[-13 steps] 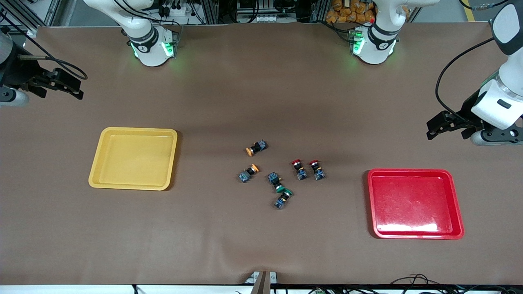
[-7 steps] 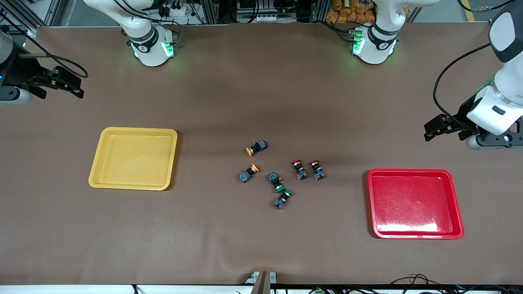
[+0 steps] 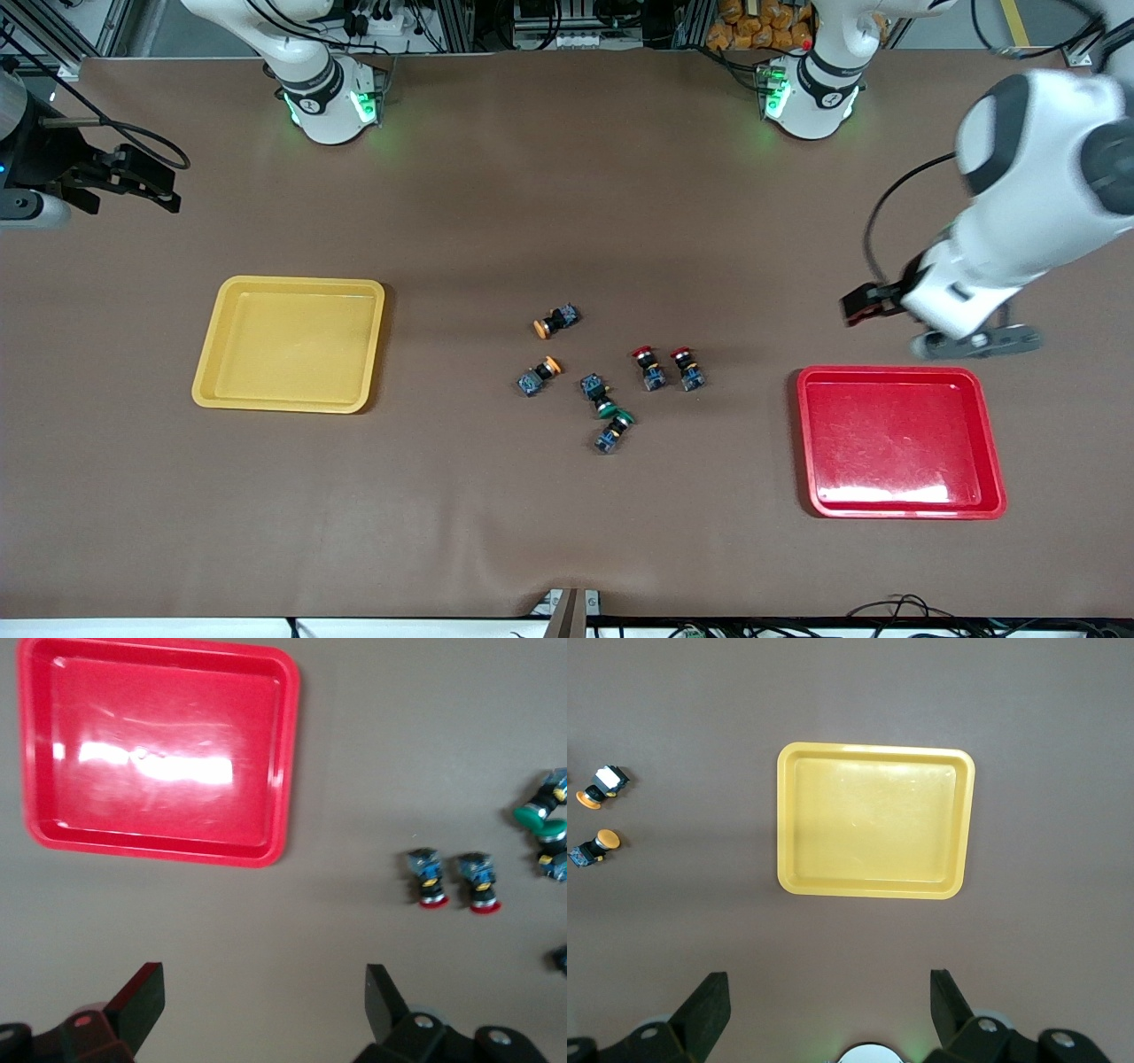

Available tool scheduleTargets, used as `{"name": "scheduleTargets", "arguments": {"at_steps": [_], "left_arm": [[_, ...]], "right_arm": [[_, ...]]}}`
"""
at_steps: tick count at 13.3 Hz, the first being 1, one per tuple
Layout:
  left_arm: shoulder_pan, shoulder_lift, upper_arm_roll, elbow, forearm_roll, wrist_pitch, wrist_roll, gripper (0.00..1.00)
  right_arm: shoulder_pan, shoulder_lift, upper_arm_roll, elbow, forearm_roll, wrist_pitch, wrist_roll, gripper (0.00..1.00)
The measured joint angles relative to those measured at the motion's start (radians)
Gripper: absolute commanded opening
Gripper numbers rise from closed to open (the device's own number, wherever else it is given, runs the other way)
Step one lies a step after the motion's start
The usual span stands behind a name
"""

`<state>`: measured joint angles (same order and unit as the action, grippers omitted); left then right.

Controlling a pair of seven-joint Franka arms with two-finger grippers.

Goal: Place red and yellow buttons in trays
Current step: 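Reach the left gripper down and grasp a red-capped button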

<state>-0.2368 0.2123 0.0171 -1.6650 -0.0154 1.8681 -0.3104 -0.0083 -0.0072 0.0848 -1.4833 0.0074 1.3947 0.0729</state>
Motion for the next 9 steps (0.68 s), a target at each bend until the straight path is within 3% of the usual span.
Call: {"name": "scheduleTargets", "arguments": {"at_steps": [5,9], "left_arm": [[-0.109,0.154,-0.001,0.011,0.005,0.103,-0.215,1.00],[-0.137,0.284,-0.001,0.070,0.005,0.138,-0.332,1.00]], "right_arm": [[0.000,0.002,0.000,0.000,0.000,-0.001,0.000,1.00],[0.000,0.002,-0.002,0.000,0.000,-0.001,-0.001,1.00]]}}
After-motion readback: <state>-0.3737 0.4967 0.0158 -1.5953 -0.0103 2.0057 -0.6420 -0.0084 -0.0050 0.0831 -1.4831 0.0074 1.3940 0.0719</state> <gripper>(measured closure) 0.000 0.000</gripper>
